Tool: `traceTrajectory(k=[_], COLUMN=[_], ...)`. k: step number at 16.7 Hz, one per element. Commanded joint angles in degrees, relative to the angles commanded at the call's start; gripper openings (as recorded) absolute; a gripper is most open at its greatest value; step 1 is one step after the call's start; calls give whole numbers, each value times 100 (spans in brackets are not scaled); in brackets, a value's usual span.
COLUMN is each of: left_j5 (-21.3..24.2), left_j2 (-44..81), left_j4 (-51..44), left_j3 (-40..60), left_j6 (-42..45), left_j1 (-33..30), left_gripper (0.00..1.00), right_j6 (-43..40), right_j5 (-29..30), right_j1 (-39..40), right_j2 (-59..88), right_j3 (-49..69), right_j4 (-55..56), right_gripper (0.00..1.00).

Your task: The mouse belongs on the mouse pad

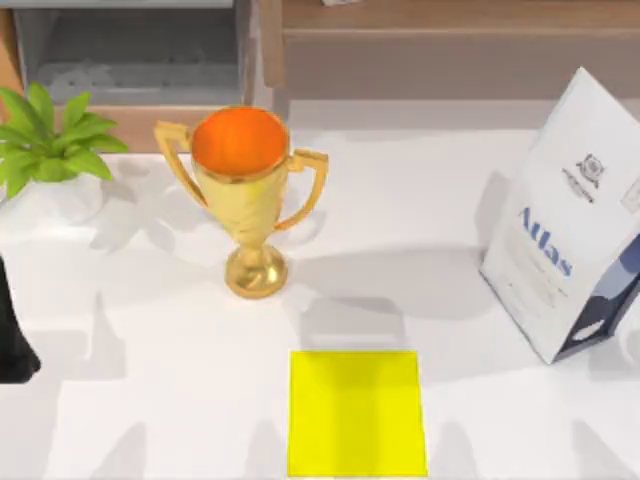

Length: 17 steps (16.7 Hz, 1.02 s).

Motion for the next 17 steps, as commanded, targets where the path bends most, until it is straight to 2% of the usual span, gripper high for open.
traceTrajectory(k=[4, 8, 12, 17], left_j5=[0, 0, 0, 0], left_j2=[0, 0, 0, 0], left_j4=[0, 0, 0, 0], left_j3=[0, 0, 0, 0], left_j6=[0, 0, 0, 0], left_j1=[0, 0, 0, 0], left_gripper=[100, 100, 100, 100], right_j6=[-17, -103, -258, -633], right_j5=[9, 56, 76, -23], right_j1=[-27, -199, -488, -833], right_j2=[167, 1210, 3154, 6151], right_j3=[139, 1017, 2699, 5489], right_j4=[-126, -857, -2027, -3679], right_gripper=[100, 100, 100, 100])
